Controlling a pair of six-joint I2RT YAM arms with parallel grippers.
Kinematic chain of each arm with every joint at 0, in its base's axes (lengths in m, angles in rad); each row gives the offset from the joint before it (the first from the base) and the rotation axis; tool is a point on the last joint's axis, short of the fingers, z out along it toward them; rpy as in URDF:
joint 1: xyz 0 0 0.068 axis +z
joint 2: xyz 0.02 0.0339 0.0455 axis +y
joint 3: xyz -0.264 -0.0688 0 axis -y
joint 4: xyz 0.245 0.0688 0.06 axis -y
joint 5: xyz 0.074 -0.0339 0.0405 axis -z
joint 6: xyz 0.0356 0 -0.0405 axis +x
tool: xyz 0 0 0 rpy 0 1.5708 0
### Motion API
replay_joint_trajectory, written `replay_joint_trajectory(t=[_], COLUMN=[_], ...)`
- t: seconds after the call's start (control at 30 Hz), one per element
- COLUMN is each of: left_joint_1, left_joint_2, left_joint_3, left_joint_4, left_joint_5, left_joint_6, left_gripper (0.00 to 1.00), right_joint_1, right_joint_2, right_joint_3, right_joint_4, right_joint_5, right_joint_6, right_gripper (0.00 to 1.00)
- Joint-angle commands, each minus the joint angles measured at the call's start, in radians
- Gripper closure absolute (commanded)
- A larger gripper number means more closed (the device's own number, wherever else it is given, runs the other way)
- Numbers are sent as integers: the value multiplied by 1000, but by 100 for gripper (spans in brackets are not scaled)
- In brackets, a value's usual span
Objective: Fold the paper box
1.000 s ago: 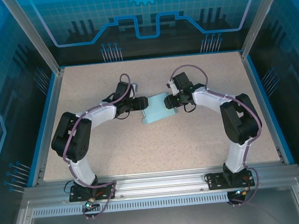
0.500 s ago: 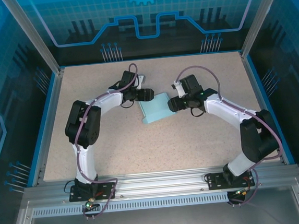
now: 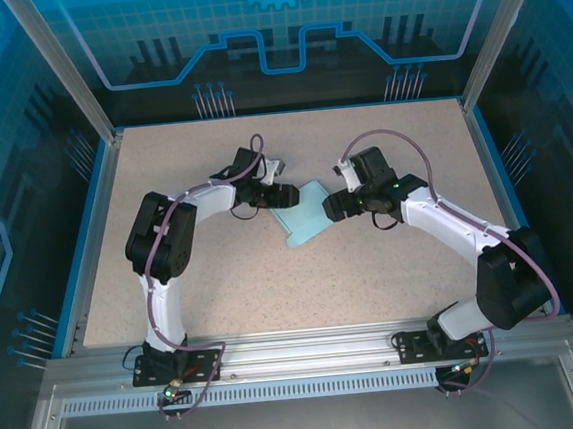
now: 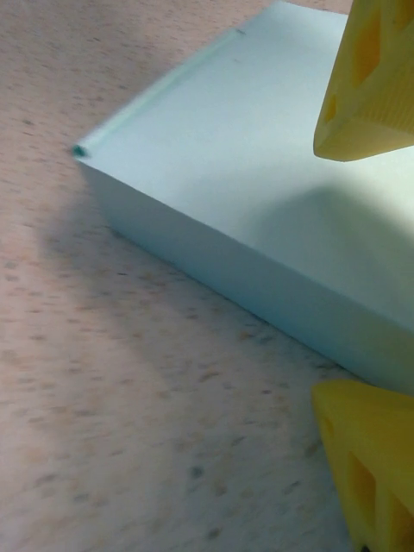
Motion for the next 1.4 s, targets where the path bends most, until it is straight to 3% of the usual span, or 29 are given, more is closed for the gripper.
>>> replay_joint_trajectory(t=[0.0,0.27,0.6,0.83,1.37], left_joint_1=[-7,-40,-33,-32,-32], left_joint_2=[-73,-155,-103,-90,-66], left_joint_3=[-65,-172,-96,-84,-65], left_joint_4=[50,84,30,6,-39], left_joint_5=[78,63,41,48,18], left_joint_6=[-50,-69,-47,-38,-12], left_gripper=[31,31,36,46,53], right_joint_1=[-20,-70,-117,-152,-149], right_joint_2=[-24,-26,0,46,163], right_joint_3=[-32,-63,-143,-275,-410], right_joint_4=[-34,-53,32,262,681], right_joint_5=[-37,-150,-313,-482,-552], right_joint_6=[0,36,184,362,641], right_gripper=[14,15,18,29,55])
